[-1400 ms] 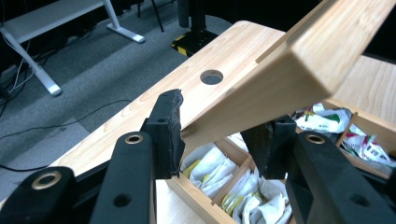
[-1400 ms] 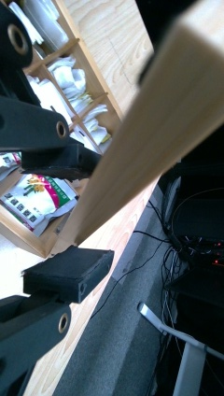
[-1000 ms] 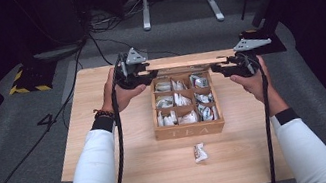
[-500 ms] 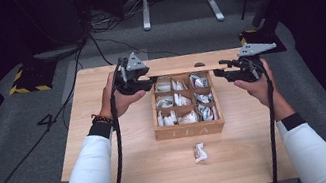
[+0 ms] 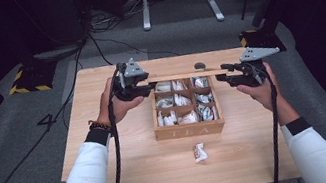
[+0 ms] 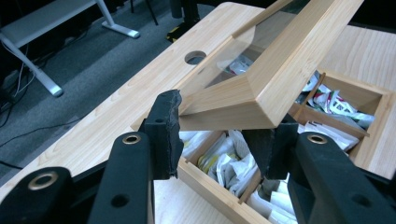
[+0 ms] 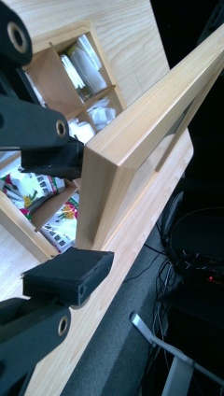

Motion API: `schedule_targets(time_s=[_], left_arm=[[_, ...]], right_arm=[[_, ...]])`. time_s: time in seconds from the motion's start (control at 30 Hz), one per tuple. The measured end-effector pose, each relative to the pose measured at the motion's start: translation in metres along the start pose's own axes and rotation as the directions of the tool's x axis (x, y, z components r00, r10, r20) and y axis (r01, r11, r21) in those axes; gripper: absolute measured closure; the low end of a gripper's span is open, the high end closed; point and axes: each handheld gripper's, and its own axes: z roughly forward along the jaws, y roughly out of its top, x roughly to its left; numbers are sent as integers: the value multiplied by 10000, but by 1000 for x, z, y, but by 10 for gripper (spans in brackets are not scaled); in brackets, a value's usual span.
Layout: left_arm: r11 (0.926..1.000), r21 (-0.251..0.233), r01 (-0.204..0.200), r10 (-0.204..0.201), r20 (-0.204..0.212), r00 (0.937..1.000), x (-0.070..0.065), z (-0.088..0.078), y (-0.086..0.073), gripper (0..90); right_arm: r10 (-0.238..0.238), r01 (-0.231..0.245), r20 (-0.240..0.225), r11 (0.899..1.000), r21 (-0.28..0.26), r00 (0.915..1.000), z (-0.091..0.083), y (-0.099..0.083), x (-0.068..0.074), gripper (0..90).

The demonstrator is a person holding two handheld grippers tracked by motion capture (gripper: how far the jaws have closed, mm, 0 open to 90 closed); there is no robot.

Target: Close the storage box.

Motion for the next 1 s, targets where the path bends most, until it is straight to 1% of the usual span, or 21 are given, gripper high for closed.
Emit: schedule_targets(time_s=[0.17,0.2,0.3,0.37,0.43,0.47,0.57,0.7,0.77,0.83,0.87,0.93,1.0], left_arm=[[10000,-54,74,-74,67,9999,-5,-4,-6,572],[9999,-59,147,-147,103,9998,-7,-5,-7,571],[10000,-21,33,-33,53,10000,-11,-7,-11,570],[10000,45,-37,37,60,10000,-13,-7,-13,568],[10000,46,-28,28,73,10000,-15,-7,-16,561],[10000,36,10,-10,87,10000,-16,-7,-18,559],[9999,115,-33,32,87,10000,-19,-6,-21,552],[9998,198,-77,76,51,10000,-23,-6,-26,547],[9996,256,-111,109,72,9999,-25,-5,-29,542],[9996,265,-40,38,71,10000,-26,-5,-31,539],[9994,317,-110,108,52,9999,-27,-5,-32,538],[9995,304,-55,51,138,9999,-29,-4,-35,530],[9989,433,-185,178,156,9997,-31,-4,-38,516]], right_arm=[[-113,113,-15,9999,6,9999,-3,-4,5,527],[-116,116,-43,9999,-35,9999,-4,-4,6,526],[-135,135,21,9999,10,9999,-6,-8,10,521],[-169,169,-20,9999,20,9999,-7,-11,12,517],[-314,314,40,9995,58,9995,-8,-14,14,501],[-295,295,29,9995,85,9996,-9,-16,14,497],[-276,276,-52,9996,94,9996,-10,-20,15,485],[-375,378,-187,9992,138,9991,-12,-25,17,474],[-351,358,-342,9992,189,9988,-12,-28,18,459],[-386,393,-311,9990,225,9988,-13,-30,19,444],[-349,358,-376,9991,223,9987,-14,-31,20,441],[-398,410,-473,9988,258,9981,-15,-33,21,422],[-463,482,-682,9985,253,9966,-17,-35,23,403]])
